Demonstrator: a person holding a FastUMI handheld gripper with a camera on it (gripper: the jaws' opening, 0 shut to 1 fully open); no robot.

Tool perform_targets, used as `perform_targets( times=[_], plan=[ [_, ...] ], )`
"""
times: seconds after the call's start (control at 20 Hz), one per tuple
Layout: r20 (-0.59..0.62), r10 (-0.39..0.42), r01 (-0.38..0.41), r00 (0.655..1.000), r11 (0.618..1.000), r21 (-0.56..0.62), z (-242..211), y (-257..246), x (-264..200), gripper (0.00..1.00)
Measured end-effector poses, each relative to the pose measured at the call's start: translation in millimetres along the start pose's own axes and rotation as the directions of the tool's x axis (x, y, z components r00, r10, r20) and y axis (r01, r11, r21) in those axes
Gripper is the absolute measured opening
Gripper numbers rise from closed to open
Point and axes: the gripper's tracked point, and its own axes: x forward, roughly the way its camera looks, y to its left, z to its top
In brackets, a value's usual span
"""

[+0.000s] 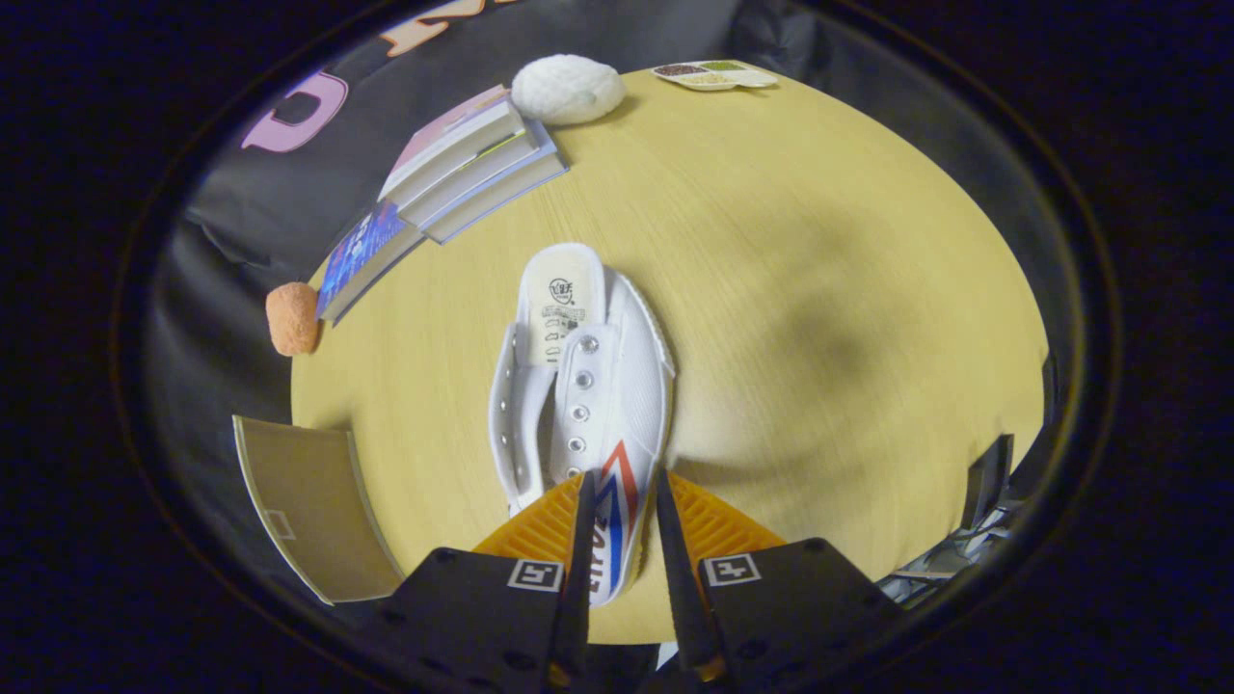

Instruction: Open the storage box then place both shoes into the box .Put the left shoe in first, then the right shoe, with the right side of both shoes facing outward in a uniform manner.

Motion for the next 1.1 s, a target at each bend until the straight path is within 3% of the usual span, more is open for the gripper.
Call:
perform_targets(
  times=[0.25,0.45,0.55,0.6,0.8,0.95,1.1],
  plan=[
    [-0.001,-0.041,0.041,0.999,0.999,0.026,1.7,0.1,9.7,0.39],
    [0.012,-0.064,0.063,0.998,0.996,0.067,0.8,-4.1,4.9,0.20],
    [0.026,-0.046,0.043,0.999,0.994,0.099,1.7,-4.9,2.7,0.05],
    [0.035,-0.031,0.027,0.999,0.995,0.099,2.6,-4.8,1.8,0.04],
    [0.065,0.078,-0.087,0.995,0.985,0.147,3.1,-2.0,-8.6,0.03],
    [0.088,0.113,-0.127,0.990,0.977,0.170,5.7,0.4,-19.0,0.03],
    [0.104,0.169,-0.186,0.980,0.964,0.188,9.1,30.5,-25.5,0.03]
  ],
)
